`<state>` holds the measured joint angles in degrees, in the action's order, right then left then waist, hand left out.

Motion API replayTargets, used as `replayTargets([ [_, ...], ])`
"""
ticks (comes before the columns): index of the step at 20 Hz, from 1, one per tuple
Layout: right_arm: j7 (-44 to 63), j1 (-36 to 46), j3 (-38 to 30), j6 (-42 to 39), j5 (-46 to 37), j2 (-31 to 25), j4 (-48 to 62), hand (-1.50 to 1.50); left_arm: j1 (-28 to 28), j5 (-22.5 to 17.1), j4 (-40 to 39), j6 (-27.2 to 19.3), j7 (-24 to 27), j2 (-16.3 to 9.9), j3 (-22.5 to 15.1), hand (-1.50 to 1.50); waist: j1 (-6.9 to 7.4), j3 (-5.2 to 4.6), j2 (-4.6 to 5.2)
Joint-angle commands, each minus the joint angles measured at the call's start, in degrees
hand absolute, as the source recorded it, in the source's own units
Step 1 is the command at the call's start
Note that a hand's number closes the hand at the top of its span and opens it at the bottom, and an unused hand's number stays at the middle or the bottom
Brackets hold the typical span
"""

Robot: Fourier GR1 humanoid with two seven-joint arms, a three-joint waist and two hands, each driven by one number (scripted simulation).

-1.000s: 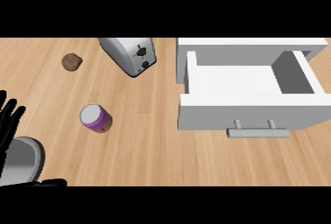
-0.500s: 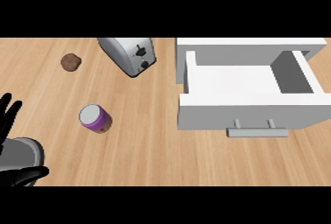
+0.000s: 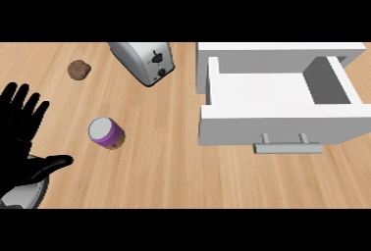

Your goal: Pick up the can, place it into the drawer and close the drawer

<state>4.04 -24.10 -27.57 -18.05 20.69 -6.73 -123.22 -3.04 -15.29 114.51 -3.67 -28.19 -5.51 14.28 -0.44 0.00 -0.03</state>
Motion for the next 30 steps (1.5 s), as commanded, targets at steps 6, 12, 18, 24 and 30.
replayTargets([
  [6,-0.65,1.16,-4.29,-3.74,0.97,1.13,2.41,-1.50,-2.14,3.68,-6.86,-2.41,2.89,1.94,-3.44,-1.50,0.17,0.01,0.00],
  [12,-2.13,-0.59,-5.82,-7.59,1.03,2.86,3.70,-1.50,-0.73,3.09,-16.76,1.35,12.91,1.85,-2.00,-1.50,0.15,0.00,0.00],
  [18,2.71,2.22,-8.38,-6.55,3.98,0.09,0.35,-1.50,-0.80,7.40,-24.74,-0.94,20.68,3.68,-3.36,-1.50,0.16,-0.01,0.01],
  [24,1.07,2.23,-7.70,-8.22,0.95,3.42,2.52,-1.50,-3.52,6.58,-35.56,-0.50,28.33,2.13,-0.19,-1.50,0.08,-0.01,0.07],
  [30,4.83,1.90,-10.62,-9.08,5.33,2.68,-0.49,-1.50,-4.53,7.64,-42.55,-2.33,34.32,3.23,-0.48,-1.50,0.11,-0.01,0.03],
])
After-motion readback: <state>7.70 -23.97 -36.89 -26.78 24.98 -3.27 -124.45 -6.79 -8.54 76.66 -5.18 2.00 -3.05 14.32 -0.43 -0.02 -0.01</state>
